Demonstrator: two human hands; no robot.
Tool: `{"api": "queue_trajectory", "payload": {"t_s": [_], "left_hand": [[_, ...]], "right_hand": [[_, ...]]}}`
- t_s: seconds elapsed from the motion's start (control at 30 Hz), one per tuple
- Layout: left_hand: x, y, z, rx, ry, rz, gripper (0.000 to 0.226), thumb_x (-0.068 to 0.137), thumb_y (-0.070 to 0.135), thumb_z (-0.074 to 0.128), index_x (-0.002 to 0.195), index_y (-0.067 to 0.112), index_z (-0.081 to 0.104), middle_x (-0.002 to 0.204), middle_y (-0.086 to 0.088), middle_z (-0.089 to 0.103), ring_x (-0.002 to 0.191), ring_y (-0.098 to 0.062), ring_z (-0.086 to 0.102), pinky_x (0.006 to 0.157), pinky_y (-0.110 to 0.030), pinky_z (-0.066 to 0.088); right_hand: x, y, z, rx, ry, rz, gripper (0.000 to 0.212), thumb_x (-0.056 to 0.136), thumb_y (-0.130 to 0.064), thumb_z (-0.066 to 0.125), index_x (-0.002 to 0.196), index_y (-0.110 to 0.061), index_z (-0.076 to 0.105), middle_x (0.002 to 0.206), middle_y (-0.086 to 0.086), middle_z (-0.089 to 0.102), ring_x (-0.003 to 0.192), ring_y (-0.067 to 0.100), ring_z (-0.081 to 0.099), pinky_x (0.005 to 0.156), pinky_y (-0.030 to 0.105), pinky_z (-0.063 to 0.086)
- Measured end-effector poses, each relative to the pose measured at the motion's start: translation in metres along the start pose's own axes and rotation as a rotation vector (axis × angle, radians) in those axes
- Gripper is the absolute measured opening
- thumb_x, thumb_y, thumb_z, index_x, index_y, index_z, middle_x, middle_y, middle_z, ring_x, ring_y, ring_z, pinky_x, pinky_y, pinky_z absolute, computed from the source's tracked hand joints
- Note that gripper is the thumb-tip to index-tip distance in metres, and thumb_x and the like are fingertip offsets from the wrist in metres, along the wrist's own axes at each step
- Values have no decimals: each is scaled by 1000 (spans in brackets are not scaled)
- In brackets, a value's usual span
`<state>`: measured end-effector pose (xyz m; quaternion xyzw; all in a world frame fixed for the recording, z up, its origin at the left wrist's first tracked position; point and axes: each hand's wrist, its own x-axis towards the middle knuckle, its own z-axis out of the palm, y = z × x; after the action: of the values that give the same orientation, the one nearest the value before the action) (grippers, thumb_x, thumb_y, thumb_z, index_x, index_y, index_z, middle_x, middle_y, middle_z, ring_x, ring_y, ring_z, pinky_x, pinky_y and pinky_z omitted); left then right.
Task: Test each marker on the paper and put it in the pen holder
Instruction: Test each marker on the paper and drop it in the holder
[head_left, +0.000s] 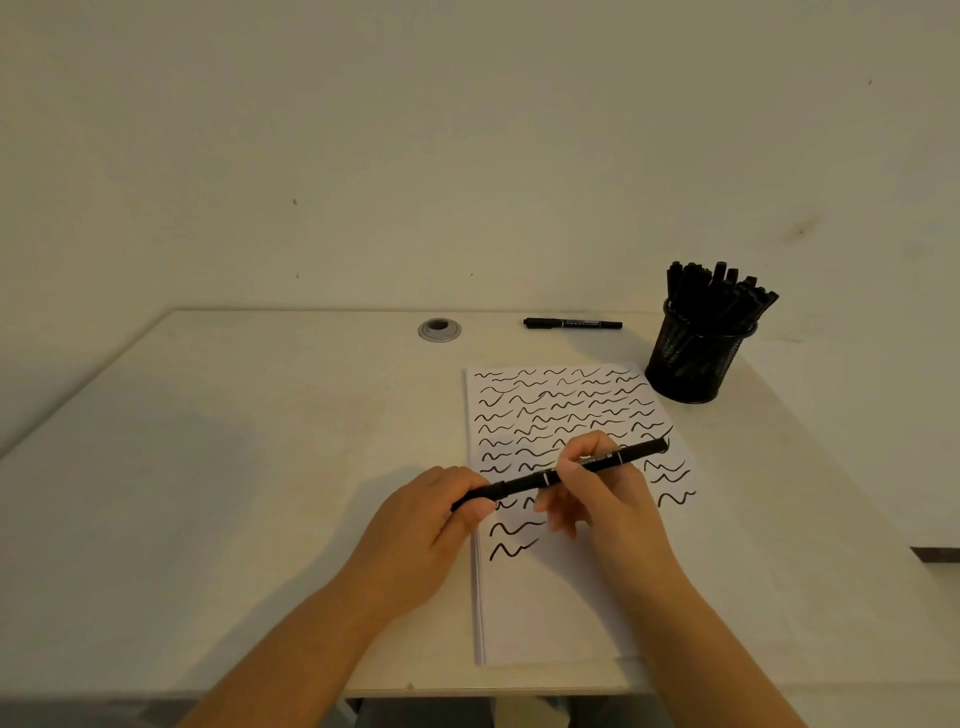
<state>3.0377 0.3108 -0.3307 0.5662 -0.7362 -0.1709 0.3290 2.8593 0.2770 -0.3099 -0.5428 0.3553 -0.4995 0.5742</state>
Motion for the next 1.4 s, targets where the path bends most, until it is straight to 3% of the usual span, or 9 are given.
{"api": "queue_trajectory", "payload": {"t_s": [0.17,0.4,0.67,0.9,1.0,1.1,1.2,1.27,1.4], "left_hand": [[-2,2,-1,-13,-1,23,15,88,45,36,89,40,50,68,19,46,71,-1,46,60,-11,31],[-2,3,-1,0,55,64,43,87,54,29,92,25,60,68,20,45,70,-2,46,61,-10,33],[0,5,0,-59,71,39,43,86,50,29,85,22,61,59,16,45,61,-3,45,55,-14,30],[0,7,-4,-157,22,32,23,85,50,31,74,43,50,59,24,52,52,-2,44,50,-13,28],[1,9,-5,-152,33,24,22,86,48,33,76,43,52,57,23,51,49,-2,42,48,-13,28],[5,13,-5,-146,72,13,25,85,50,32,75,42,53,54,22,51,47,-2,42,47,-13,28],[15,17,-7,-98,111,-15,24,90,45,37,70,42,52,50,19,49,44,-6,41,45,-13,29],[23,22,-9,-56,95,-23,27,93,39,41,69,40,52,49,16,49,45,-6,42,46,-15,31],[49,41,-15,30,100,48,27,91,45,42,70,33,55,52,9,50,54,-10,47,47,-17,33]], "right_hand": [[0,2,2,-81,-44,-38,15,86,2,54,75,-9,56,55,5,64,47,12,52,44,19,40],[2,5,0,-117,-108,-70,17,83,2,59,75,-12,59,55,2,64,48,7,54,47,13,40],[0,4,0,-74,-126,-94,9,82,3,58,78,-4,59,45,3,51,42,9,46,47,14,40],[0,4,2,-80,-158,-104,6,82,1,57,80,-4,57,48,3,50,45,8,45,50,16,40],[1,5,4,-155,-96,-116,10,83,-2,59,79,-11,60,49,-1,54,48,5,49,52,15,41],[4,6,7,-325,104,-153,12,80,-21,67,69,-22,62,52,-7,59,48,1,50,50,10,38],[6,1,5,-498,268,-341,32,78,-46,60,57,-22,54,48,-10,53,48,3,48,47,10,37],[10,-8,-1,-734,288,-608,22,84,-40,59,69,-24,59,69,-17,54,59,4,49,49,9,37],[26,-27,-20,-1168,218,-913,14,79,-22,67,90,-13,70,90,3,63,71,10,56,53,14,42]]}}
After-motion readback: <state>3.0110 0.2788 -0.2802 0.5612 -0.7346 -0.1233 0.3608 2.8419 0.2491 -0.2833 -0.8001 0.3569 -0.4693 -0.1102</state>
